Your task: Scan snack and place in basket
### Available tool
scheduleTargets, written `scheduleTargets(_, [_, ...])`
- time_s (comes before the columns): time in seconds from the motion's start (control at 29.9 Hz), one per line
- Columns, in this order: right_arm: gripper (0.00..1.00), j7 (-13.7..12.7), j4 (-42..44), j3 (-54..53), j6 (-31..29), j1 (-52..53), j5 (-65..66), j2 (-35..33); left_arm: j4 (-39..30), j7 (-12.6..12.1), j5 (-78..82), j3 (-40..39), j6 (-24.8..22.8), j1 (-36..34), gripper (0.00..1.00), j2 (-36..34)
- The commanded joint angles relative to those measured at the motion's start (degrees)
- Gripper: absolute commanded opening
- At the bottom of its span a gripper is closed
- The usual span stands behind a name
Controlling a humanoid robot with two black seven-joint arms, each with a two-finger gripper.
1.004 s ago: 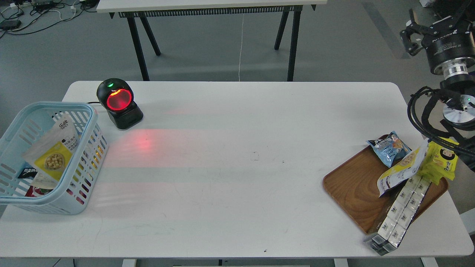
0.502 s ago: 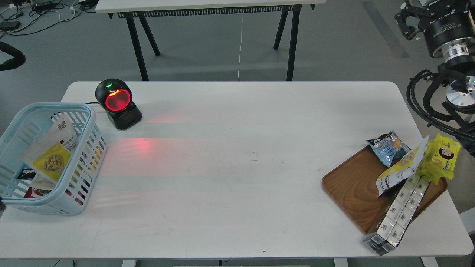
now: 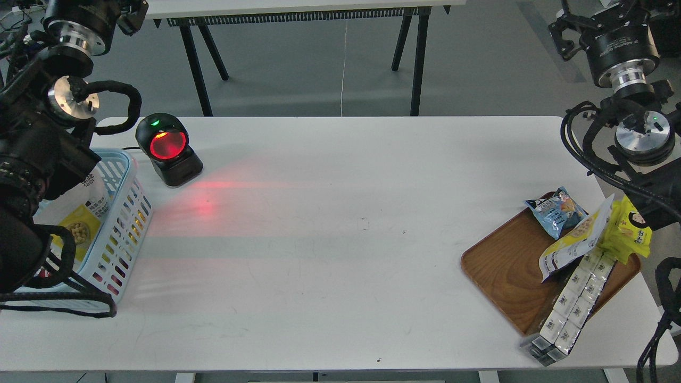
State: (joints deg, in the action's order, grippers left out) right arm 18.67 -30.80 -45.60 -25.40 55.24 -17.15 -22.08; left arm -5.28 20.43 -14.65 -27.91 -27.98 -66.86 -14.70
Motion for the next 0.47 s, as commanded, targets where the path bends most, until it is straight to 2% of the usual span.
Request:
scheduleTargets(0.0, [0.99, 0.0, 0.1, -0.2, 0.1, -0.1, 0.0, 0.0, -0.3, -0.8, -0.6, -4.7, 0.0, 3.4, 0.99, 2.1])
scheduleTargets(0.17, [0.99, 0.0, 0.1, -0.2, -0.2, 0.0, 0.0, 0.1, -0.3, -0.7, -0.6, -5.3, 0.0, 6.1, 0.99, 4.3])
scheduleTargets(0.43, [0.99, 0.0, 0.0, -0.1, -0.2, 0.3, 0.0, 0.0, -0.3, -0.6, -0.7, -5.5, 0.0, 6.2, 0.99, 4.1])
